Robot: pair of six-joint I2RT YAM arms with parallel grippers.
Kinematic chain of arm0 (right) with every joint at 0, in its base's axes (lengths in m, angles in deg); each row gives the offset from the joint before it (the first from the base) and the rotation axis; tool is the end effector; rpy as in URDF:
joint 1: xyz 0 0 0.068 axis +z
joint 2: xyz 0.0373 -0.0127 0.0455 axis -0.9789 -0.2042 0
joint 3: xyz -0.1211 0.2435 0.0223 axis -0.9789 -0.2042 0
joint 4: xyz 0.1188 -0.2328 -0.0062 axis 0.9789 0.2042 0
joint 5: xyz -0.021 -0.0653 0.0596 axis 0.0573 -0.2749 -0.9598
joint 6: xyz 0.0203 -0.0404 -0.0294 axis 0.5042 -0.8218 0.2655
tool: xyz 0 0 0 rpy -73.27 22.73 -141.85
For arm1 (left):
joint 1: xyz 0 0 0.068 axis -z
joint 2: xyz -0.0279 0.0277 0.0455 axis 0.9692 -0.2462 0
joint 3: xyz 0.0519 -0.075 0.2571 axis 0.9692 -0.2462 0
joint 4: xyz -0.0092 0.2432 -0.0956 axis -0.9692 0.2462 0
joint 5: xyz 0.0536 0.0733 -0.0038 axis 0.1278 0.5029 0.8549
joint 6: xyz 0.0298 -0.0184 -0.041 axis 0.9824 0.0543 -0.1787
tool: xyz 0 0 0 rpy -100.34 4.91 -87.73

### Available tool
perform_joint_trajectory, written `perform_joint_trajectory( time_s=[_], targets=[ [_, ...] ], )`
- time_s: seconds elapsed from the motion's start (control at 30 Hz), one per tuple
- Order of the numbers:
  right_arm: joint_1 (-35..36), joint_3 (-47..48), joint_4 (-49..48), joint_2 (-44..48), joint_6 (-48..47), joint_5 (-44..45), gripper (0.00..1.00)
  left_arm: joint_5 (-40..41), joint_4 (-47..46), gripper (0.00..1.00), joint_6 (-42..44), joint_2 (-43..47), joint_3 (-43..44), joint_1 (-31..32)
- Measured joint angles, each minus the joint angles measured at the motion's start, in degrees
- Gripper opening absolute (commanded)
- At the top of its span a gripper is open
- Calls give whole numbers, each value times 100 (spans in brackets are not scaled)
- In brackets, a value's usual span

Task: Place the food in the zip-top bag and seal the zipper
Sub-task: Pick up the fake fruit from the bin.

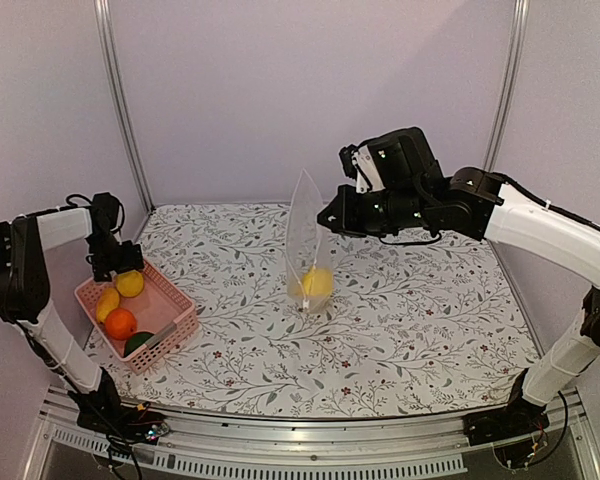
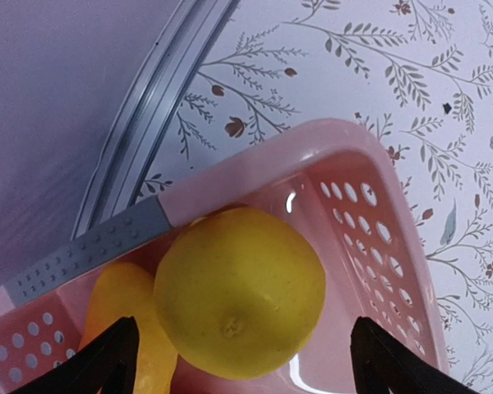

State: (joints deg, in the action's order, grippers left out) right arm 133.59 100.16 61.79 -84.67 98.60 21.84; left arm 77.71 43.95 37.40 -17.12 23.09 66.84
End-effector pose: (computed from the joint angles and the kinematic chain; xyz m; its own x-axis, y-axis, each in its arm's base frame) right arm 0.2045 0.2930 0.3841 -0.7123 0.0427 -0.7006 -0.4577 0.7285 0.5097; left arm 0.3146 0.0543 0.2039 -0.8169 -0.4367 -0.3768 -0.4760 0.8794 0.0126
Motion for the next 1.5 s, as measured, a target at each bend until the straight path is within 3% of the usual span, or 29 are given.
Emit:
perform_joint_trajectory(
  time_s=[0.37,1.2,1.5],
  targets=[
    [0,0,0,0,2,-39,0,-229,-52,82,103,-280,85,35],
    [0,0,-4,0,42,-44,0,212,166,83,201,-831,470,221],
    [0,0,-33,0,46,-44,0,306,216,77,247,-938,581,219]
  ],
)
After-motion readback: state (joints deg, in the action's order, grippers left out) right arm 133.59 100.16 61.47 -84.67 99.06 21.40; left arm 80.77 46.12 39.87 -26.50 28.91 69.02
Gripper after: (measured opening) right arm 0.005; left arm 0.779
